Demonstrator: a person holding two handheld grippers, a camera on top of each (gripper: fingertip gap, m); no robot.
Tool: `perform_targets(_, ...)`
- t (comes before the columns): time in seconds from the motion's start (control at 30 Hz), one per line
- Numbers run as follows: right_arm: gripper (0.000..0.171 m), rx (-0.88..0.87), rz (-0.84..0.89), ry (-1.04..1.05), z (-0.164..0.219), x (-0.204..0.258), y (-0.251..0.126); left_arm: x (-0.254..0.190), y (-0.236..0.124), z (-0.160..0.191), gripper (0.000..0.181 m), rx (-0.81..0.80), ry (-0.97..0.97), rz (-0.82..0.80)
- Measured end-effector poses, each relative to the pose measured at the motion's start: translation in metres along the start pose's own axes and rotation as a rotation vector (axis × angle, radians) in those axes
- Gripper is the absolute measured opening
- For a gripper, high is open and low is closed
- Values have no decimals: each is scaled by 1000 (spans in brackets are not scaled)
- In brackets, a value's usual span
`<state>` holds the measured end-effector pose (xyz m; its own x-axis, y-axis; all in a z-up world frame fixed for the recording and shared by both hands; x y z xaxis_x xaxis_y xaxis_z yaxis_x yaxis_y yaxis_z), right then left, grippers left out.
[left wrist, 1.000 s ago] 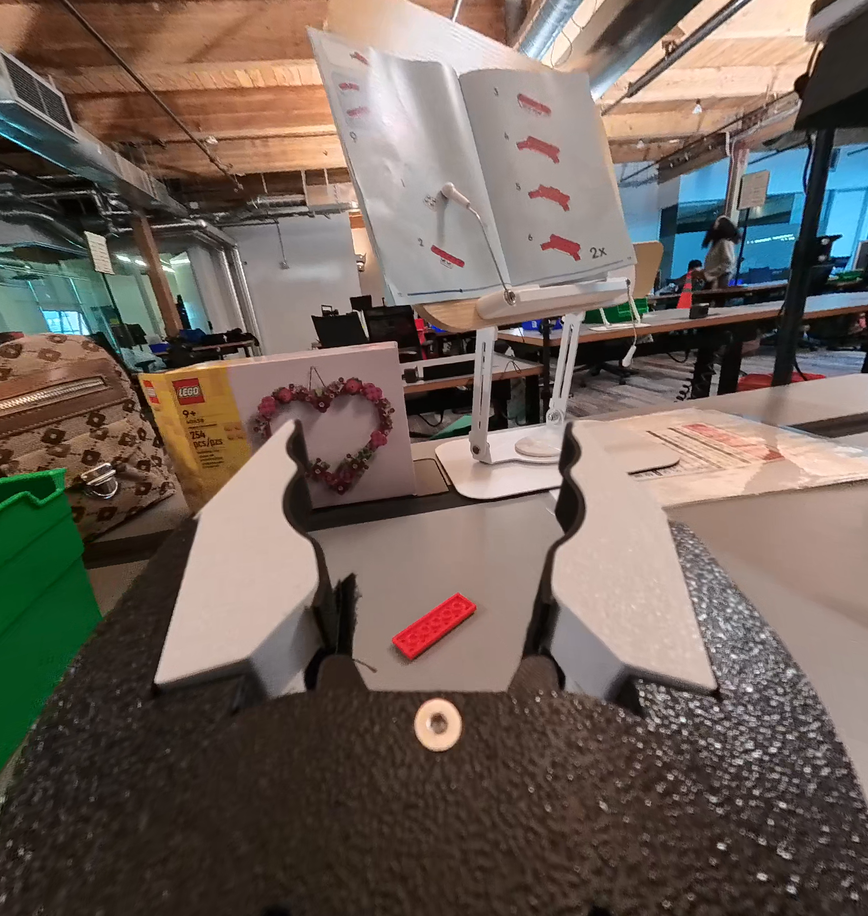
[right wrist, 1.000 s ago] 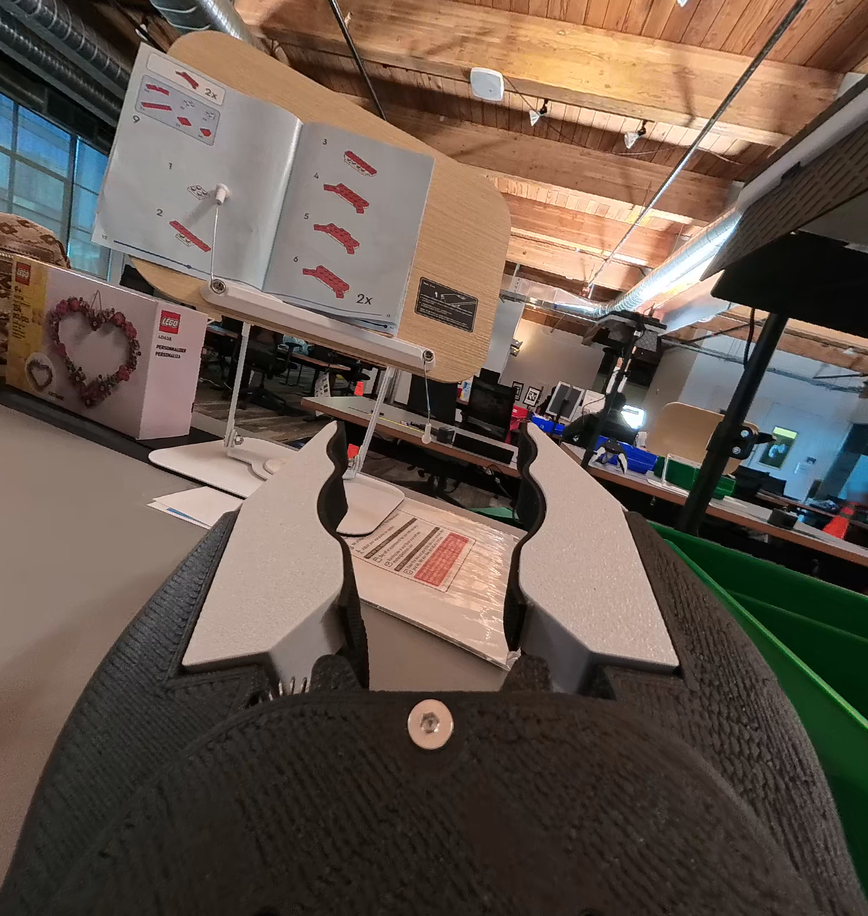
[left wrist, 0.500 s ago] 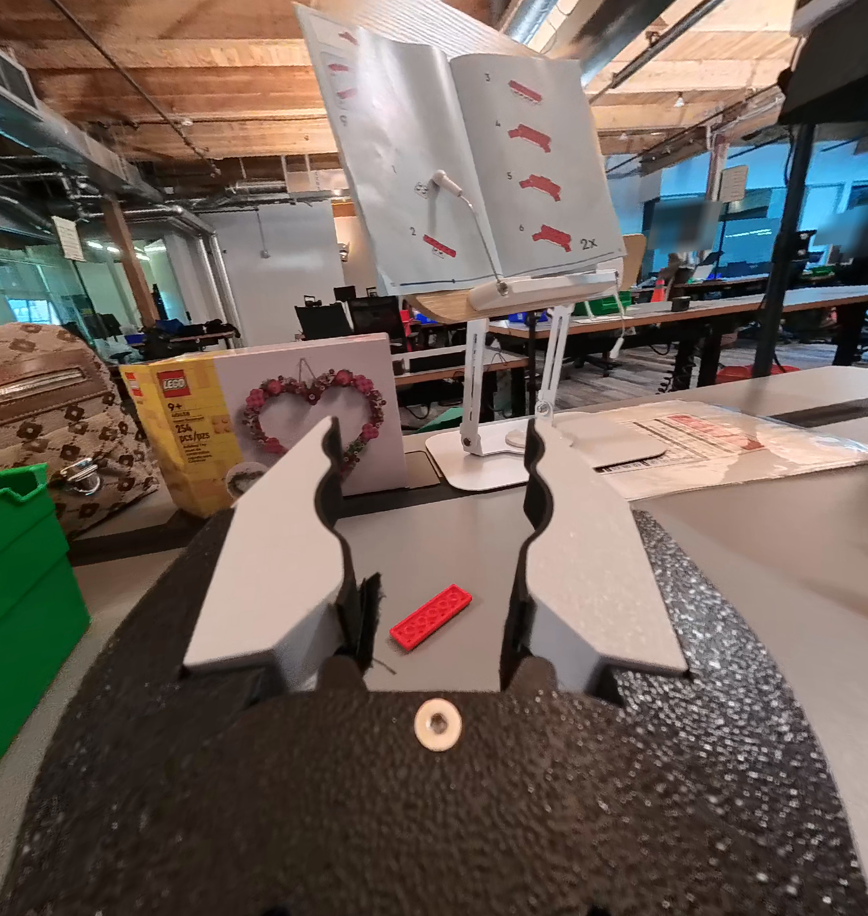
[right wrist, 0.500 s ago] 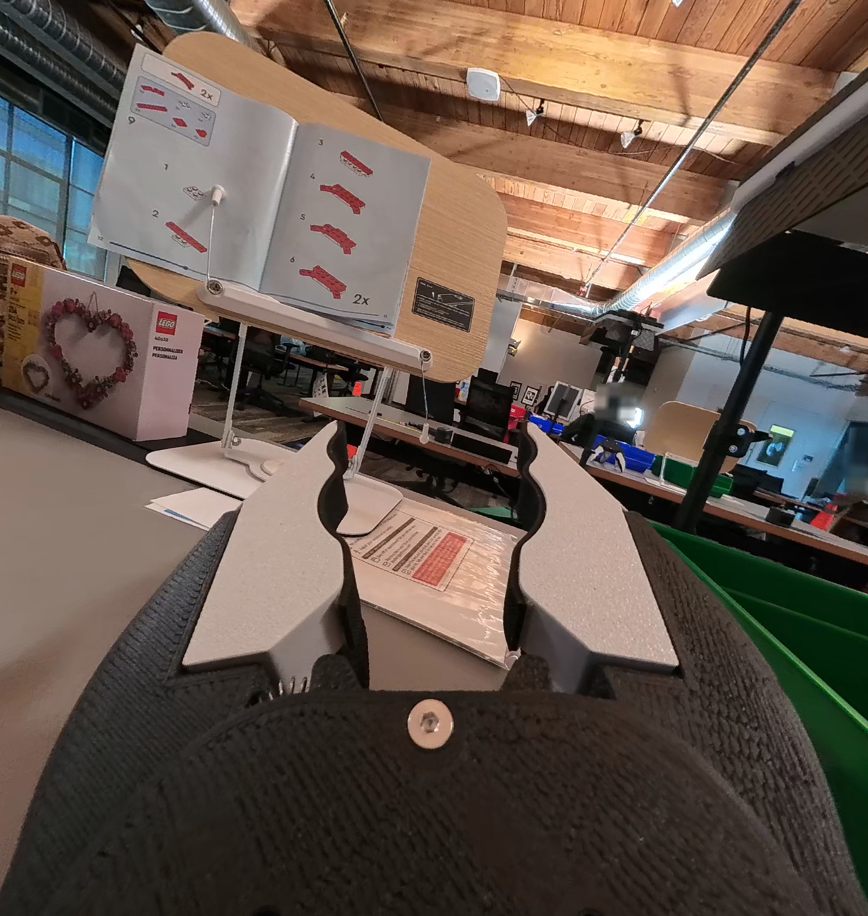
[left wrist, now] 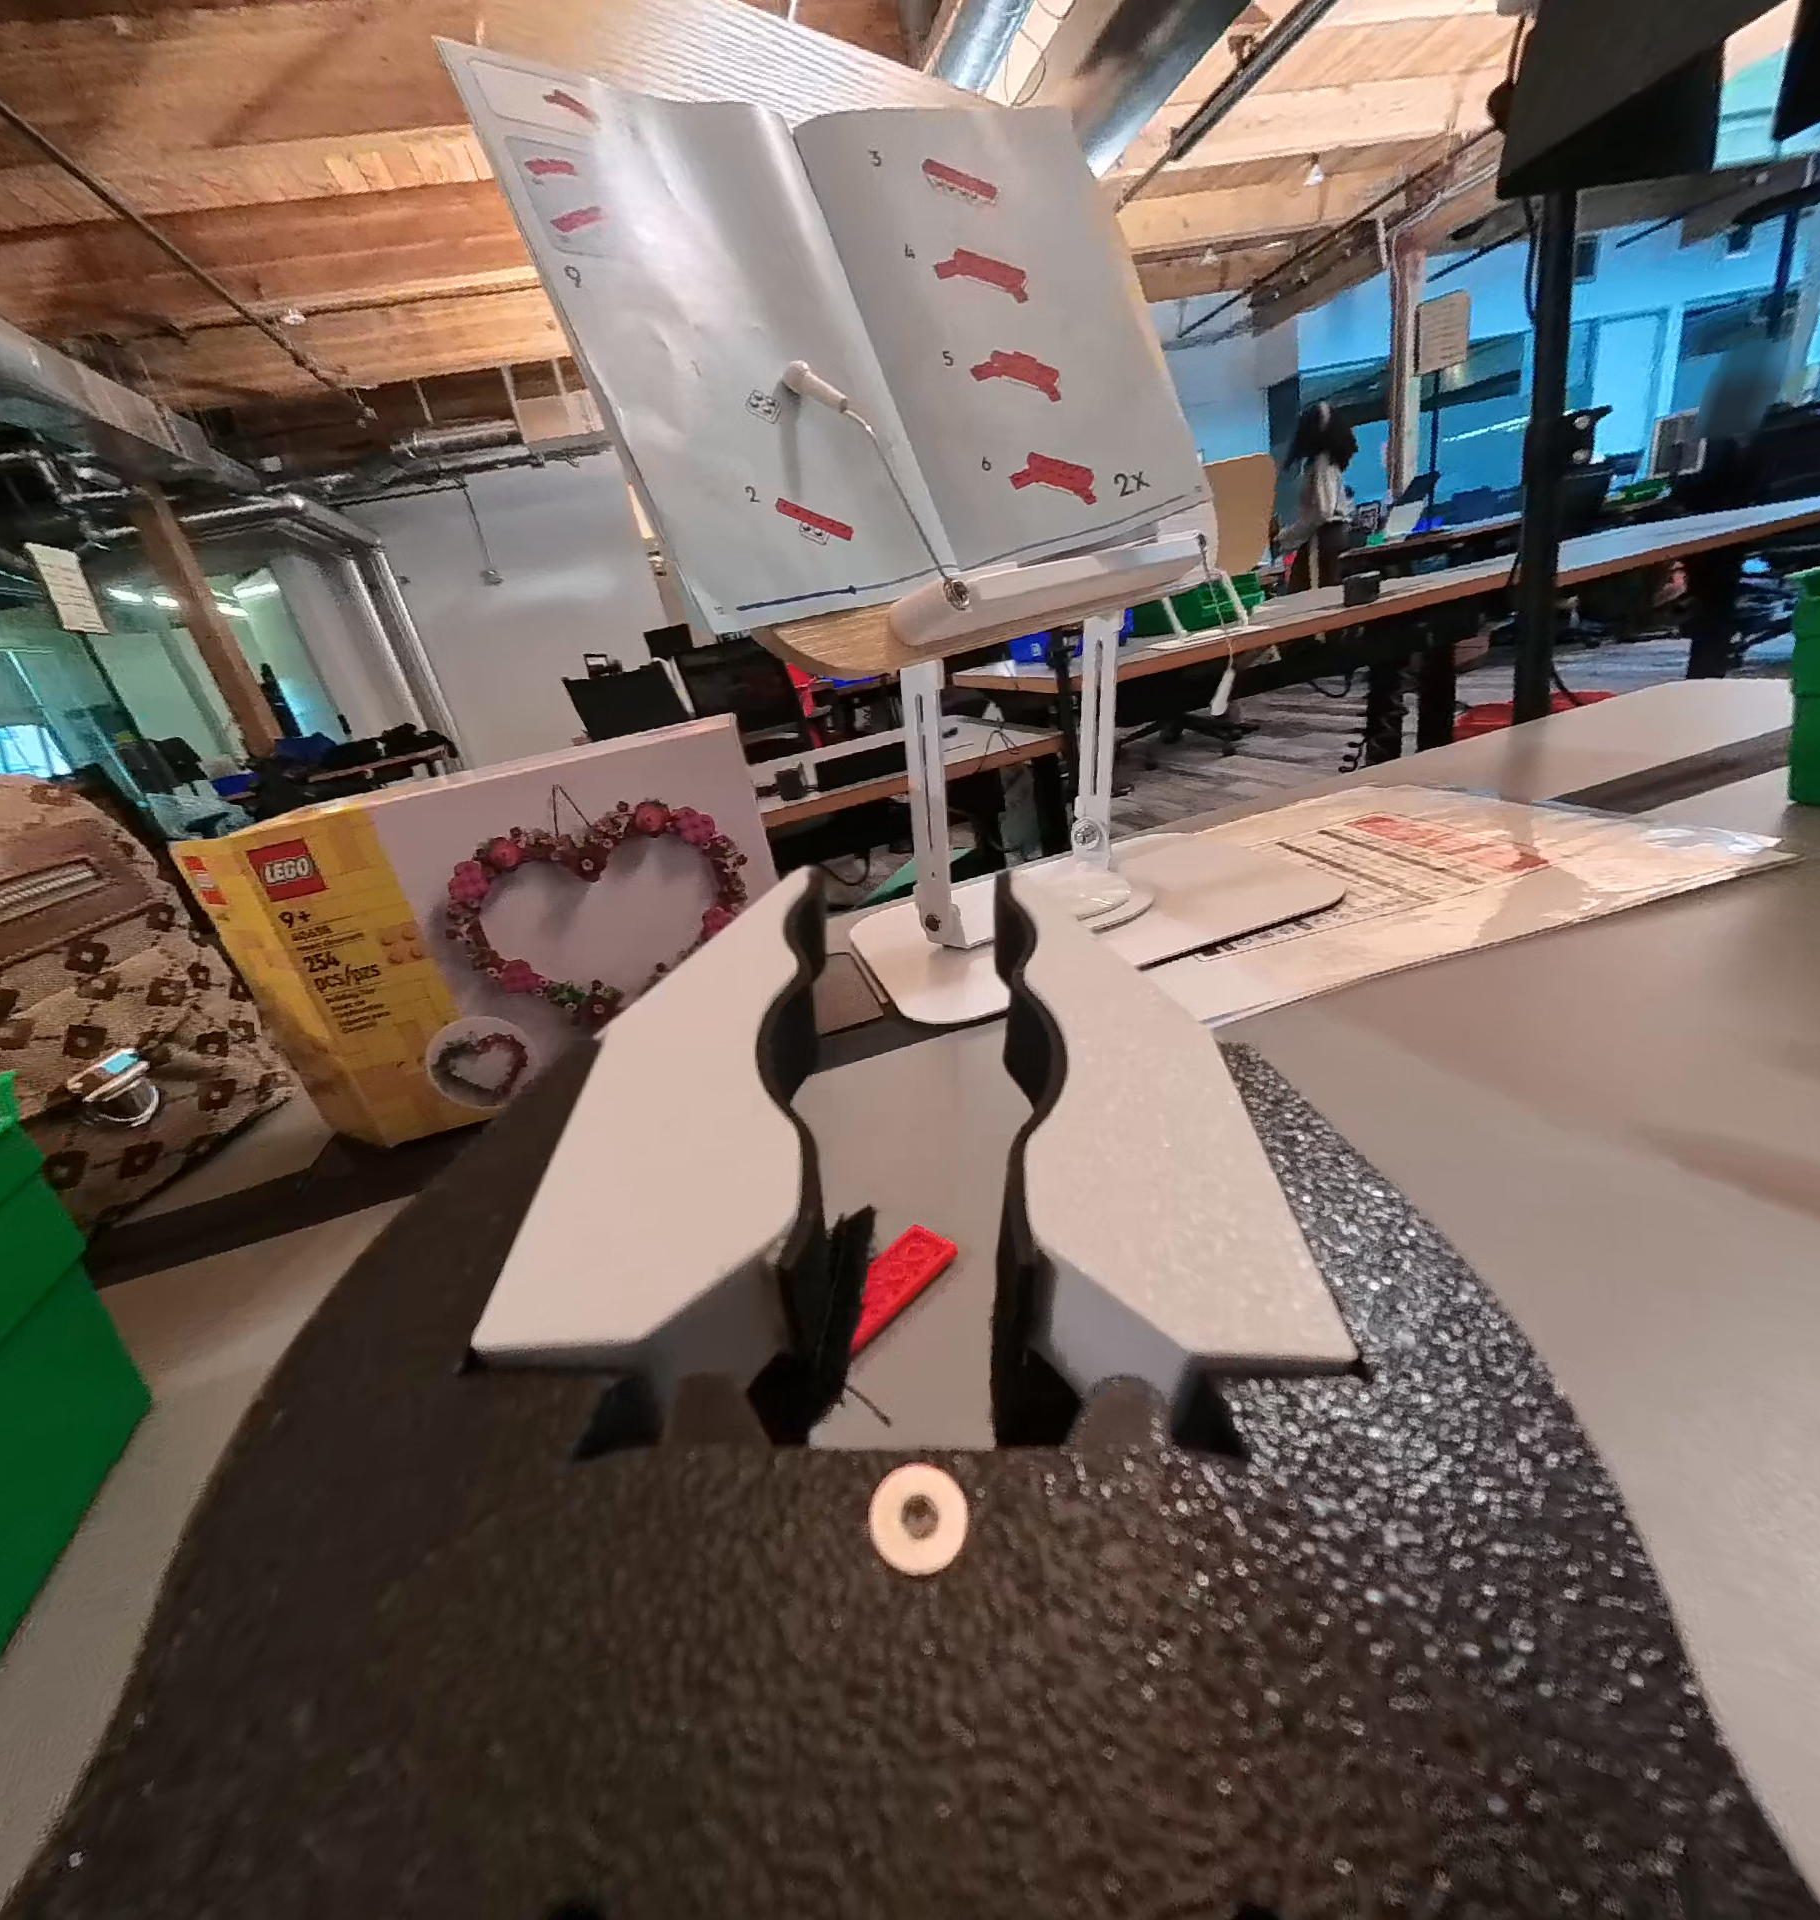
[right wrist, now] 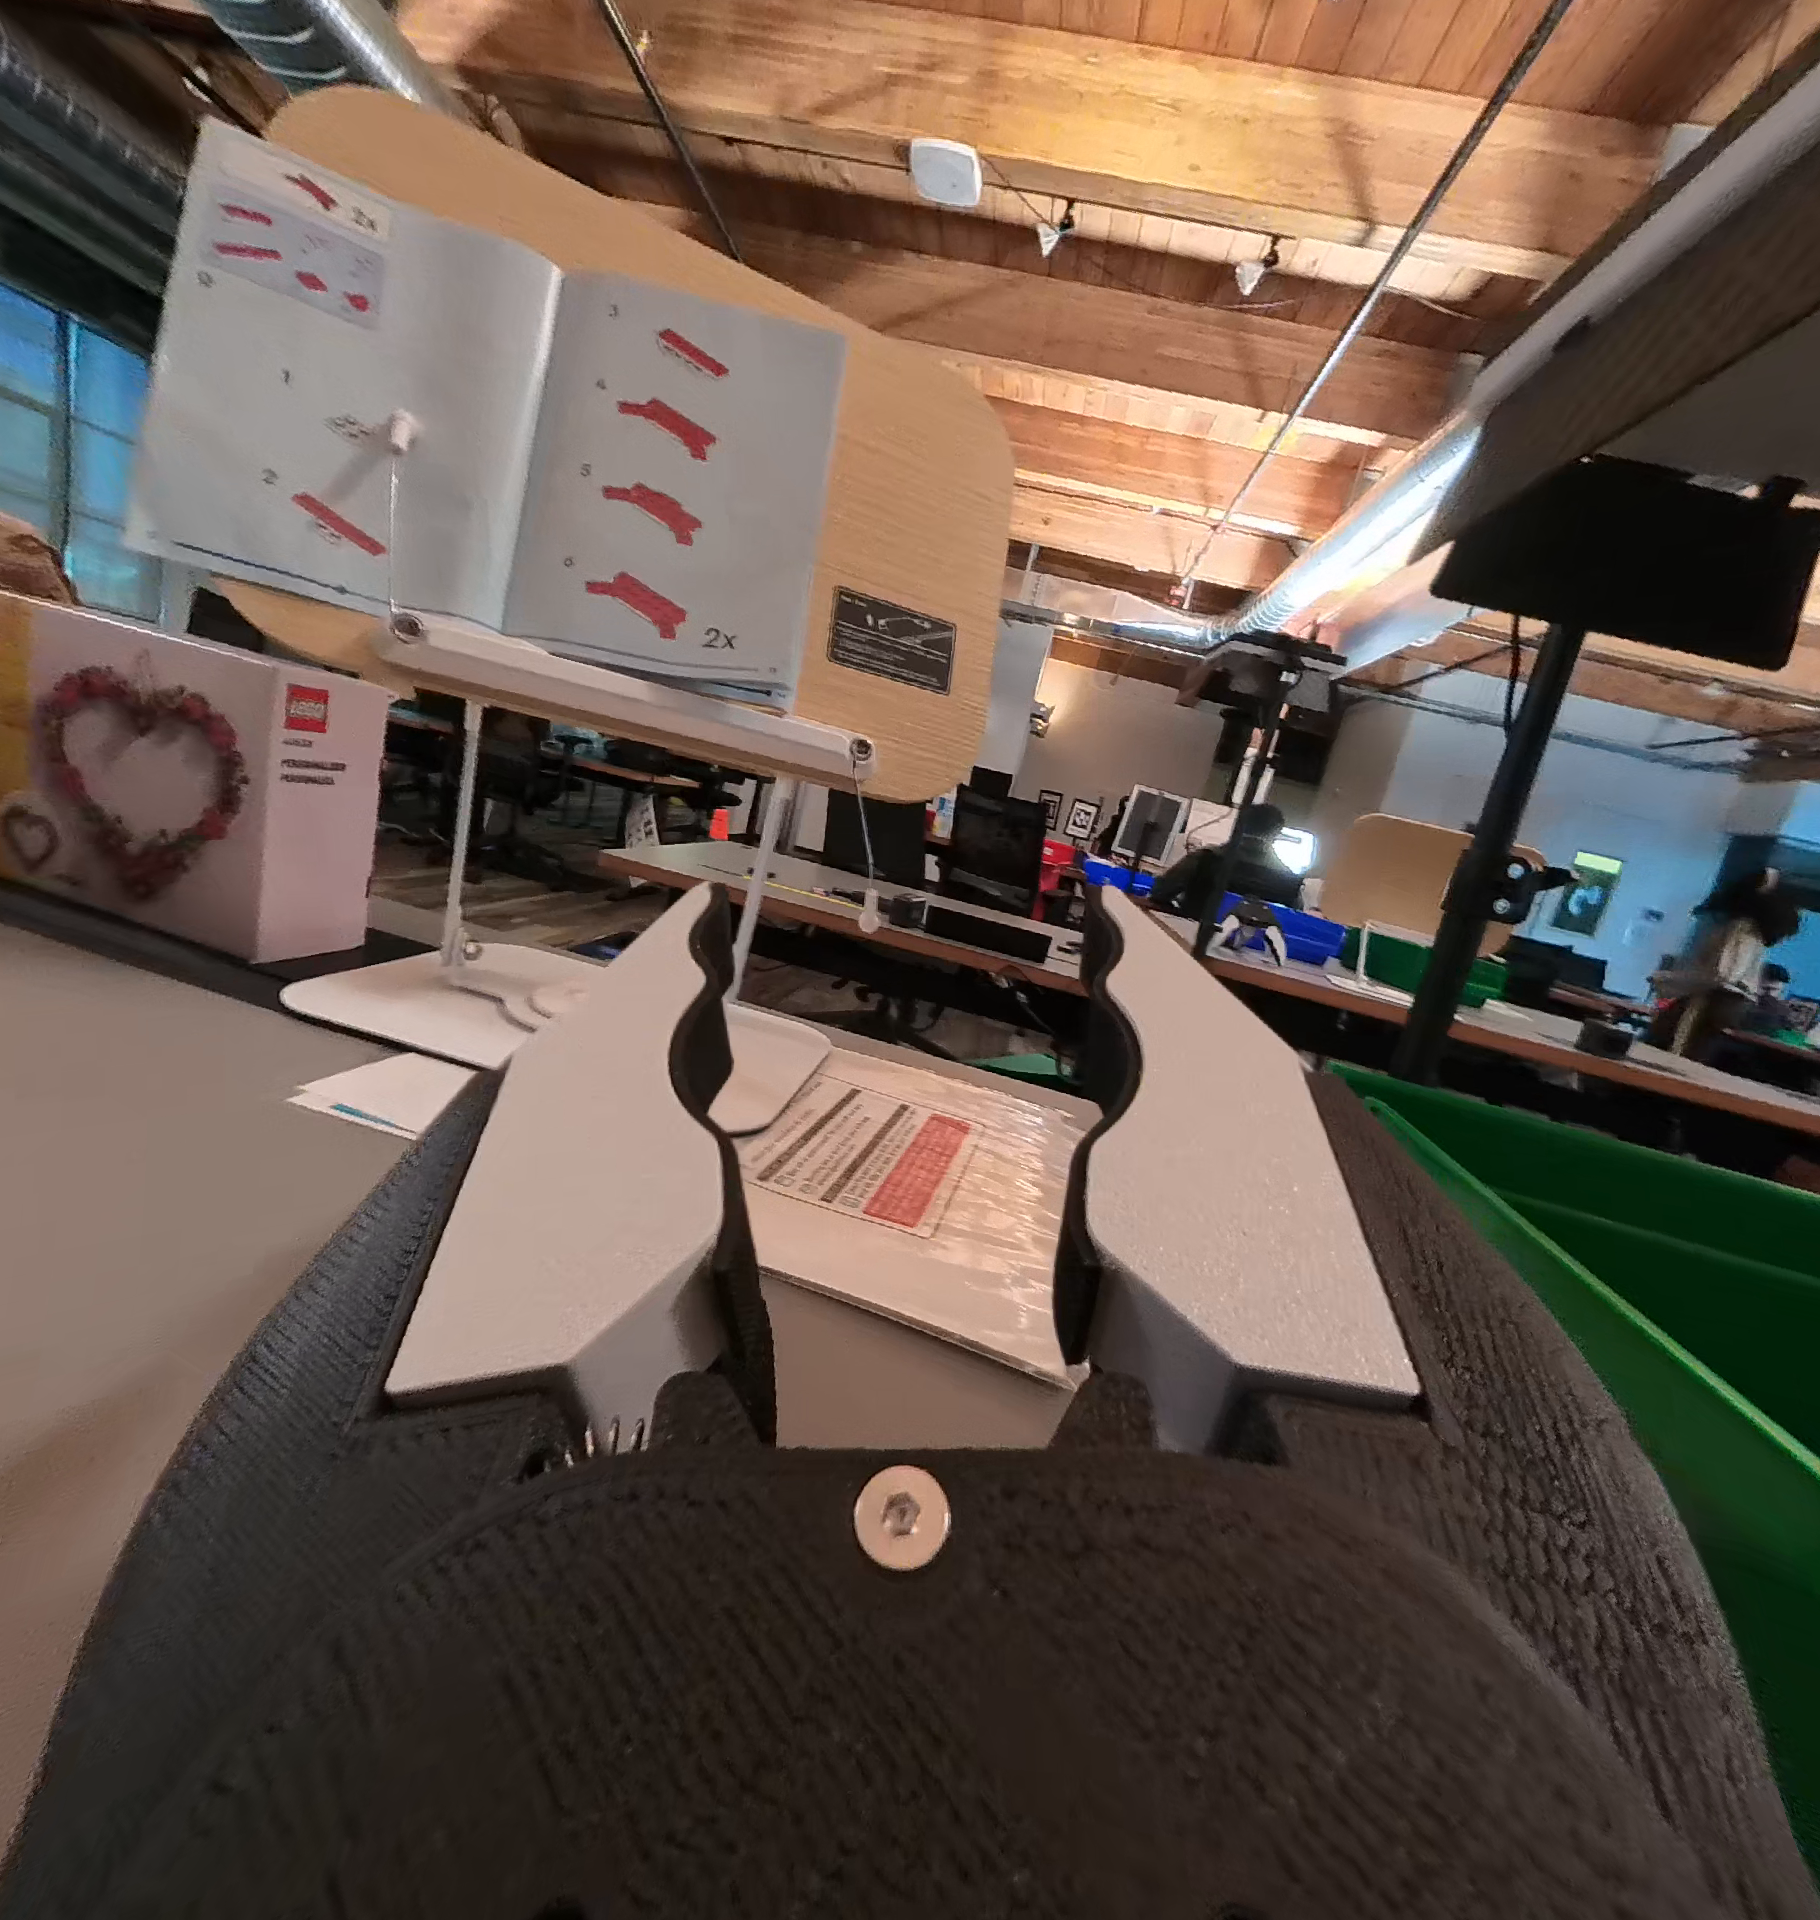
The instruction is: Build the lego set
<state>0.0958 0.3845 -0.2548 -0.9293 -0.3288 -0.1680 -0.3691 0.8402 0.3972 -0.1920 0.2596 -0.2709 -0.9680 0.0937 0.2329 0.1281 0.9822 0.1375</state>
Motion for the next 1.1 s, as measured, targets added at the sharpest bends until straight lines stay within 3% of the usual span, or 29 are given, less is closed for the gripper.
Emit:
perform_targets(0.33,58,7,-58,-56,3,11,2,-9,2,0,23,14,69,23)
perform_targets(0.43,42,5,-62,-98,4,13,1,-11,3,-1,21,16,83,31)
perform_targets(0.53,11,14,-52,-178,6,13,-1,-12,3,-1,16,17,92,35)
perform_targets(0.63,0,19,-65,-212,7,17,-2,-13,2,-1,6,19,89,47)
perform_targets(1.1,0,24,-61,-282,6,18,-9,-13,1,-2,1,8,96,49)
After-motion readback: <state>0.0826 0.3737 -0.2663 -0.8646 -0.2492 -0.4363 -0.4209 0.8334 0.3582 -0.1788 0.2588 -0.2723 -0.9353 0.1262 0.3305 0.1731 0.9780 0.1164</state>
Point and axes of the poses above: each gripper's, where its closed fingertips meet, y out along the fingers, z out of its underside, x = y × z across the jaws, the point moved 3 cm from there along -y, back along the fingers, and after that the axes turned 11 degrees about z, right-handed, at the moved point
